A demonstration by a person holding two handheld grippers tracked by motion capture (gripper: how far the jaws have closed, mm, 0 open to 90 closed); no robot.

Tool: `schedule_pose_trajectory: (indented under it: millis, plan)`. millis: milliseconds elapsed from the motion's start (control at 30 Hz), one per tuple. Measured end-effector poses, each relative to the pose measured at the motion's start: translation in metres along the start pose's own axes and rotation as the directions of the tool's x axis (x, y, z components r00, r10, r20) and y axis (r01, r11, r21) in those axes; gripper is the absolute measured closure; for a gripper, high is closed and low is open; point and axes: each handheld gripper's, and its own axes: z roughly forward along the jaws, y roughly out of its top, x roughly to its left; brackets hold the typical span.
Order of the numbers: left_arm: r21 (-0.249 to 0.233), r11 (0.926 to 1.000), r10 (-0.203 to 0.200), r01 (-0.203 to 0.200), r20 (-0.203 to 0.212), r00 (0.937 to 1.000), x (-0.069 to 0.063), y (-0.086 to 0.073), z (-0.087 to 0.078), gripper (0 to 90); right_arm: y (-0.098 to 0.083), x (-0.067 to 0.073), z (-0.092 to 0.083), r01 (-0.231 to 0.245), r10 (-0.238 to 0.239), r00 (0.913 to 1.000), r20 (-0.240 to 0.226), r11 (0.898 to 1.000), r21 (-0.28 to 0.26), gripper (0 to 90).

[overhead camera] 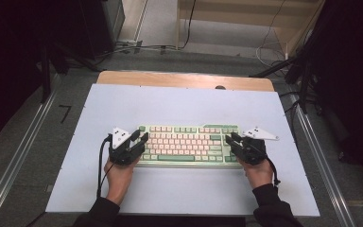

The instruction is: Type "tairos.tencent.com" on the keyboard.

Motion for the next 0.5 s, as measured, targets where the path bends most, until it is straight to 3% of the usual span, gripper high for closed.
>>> schedule_pose_trajectory:
  millis: [100,267,300,500]
  plan:
    - [0.010,0.9999,0.008,-0.008,0.023,0.9997,-0.002,0.000,0.002,74.4,0.000,0.001,0.001,0.000,0.000,1.0000,-0.009,1.000,-0.004,71.0]
    - [0.027,0.9989,0.038,-0.039,0.049,0.9981,-0.008,0.002,0.005,85.4,0.001,0.008,0.006,0.022,-0.022,0.9995,-0.021,1.000,0.013,81.9]
    - [0.033,0.9984,0.044,-0.046,0.060,0.9972,-0.010,0.002,0.007,90.0,0.002,0.011,0.007,0.031,-0.031,0.9992,-0.027,0.999,0.013,87.5]
    - [0.064,0.9967,0.043,-0.049,0.089,0.9951,-0.014,0.002,0.013,90.0,0.004,0.016,0.009,0.041,-0.040,0.9980,-0.049,0.999,0.013,87.7]
